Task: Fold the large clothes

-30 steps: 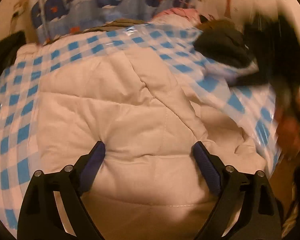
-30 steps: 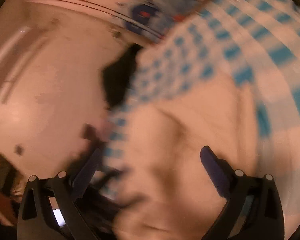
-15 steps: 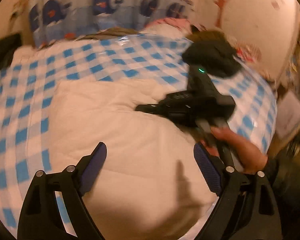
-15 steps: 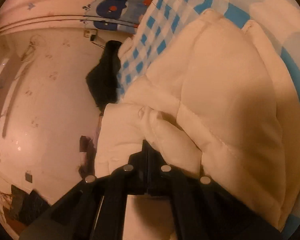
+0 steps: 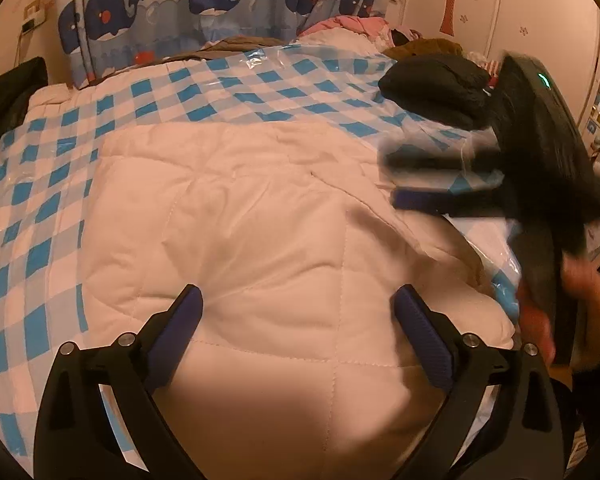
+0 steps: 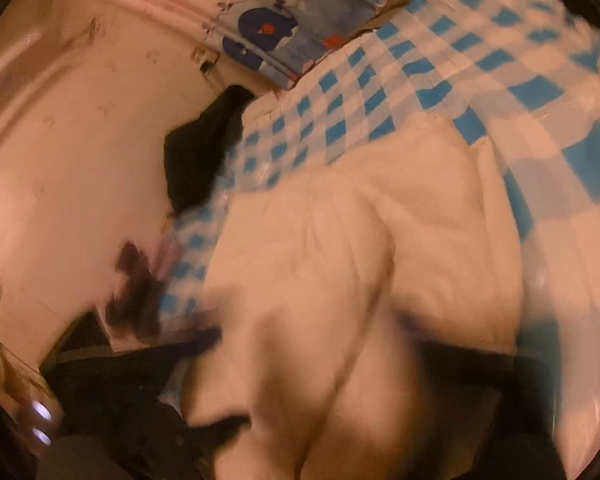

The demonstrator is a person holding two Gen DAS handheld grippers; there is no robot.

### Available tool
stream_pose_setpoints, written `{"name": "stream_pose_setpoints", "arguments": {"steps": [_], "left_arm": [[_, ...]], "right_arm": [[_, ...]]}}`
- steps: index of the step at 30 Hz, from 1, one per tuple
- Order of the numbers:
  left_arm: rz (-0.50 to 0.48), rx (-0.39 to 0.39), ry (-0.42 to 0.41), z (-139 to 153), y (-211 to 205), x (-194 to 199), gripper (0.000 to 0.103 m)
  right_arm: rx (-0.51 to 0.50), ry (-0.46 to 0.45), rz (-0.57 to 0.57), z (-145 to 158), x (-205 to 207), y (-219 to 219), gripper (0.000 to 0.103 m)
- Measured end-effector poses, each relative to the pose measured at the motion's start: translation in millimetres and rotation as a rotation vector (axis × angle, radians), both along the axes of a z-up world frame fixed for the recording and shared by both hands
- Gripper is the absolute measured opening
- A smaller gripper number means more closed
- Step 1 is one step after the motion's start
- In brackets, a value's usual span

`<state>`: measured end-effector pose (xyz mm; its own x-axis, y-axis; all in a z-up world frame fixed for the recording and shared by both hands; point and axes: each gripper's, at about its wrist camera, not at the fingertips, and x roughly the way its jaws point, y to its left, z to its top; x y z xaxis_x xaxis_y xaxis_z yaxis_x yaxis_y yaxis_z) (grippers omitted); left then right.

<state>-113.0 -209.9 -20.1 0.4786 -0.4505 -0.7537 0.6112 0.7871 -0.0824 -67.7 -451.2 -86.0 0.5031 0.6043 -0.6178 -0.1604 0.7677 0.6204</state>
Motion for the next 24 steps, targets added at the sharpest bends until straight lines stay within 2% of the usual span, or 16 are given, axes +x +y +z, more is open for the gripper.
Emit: {"name": "stream_pose_setpoints", "arguments": {"steps": [1, 2, 4, 8, 14, 17, 19, 21, 22, 24], "left_arm": [[0.000, -0.001, 0.000, -1, -1, 0, 0.093], [0.000, 0.030, -0.004, -3, -5, 0, 0.094], [0.002, 0.046, -0.024, -4, -9, -3, 0.094], [0.005, 0.035, -0.015, -4, -7, -1, 0.094], [-0.013, 0.065, -0.013, 3, -8, -6, 0.094], [-0.029, 0.087, -0.040, 3, -8, -13, 0.094], [-0.028, 0.090, -0.047, 1, -8, -14, 0.094], [-0.023, 0.081, -0.048, 1, -6, -13, 0.094], [-0.023, 0.069, -0.045, 0, -4, -11, 0.094], [-0.026, 0.066, -0.046, -2, -4, -11, 0.095]], "right_arm": [[-0.100, 0.001, 0.037, -12, -3, 14, 0.096], [-0.106, -0.046, 0.017, -17, -9, 15, 0.096], [-0.082, -0.023, 0.017, -19, -7, 12, 0.096], [-0.117, -0.015, 0.001, -14, -10, 19, 0.096], [-0.076, -0.004, -0.010, -15, -11, 9, 0.096], [-0.060, 0.001, -0.011, -15, -9, 3, 0.096], [-0.071, 0.003, -0.030, -9, -12, 3, 0.096], [-0.077, -0.036, -0.092, 7, -25, -4, 0.096], [-0.112, -0.037, -0.121, 8, -31, -7, 0.096], [-0.182, 0.014, -0.113, -5, -31, -6, 0.096]]}}
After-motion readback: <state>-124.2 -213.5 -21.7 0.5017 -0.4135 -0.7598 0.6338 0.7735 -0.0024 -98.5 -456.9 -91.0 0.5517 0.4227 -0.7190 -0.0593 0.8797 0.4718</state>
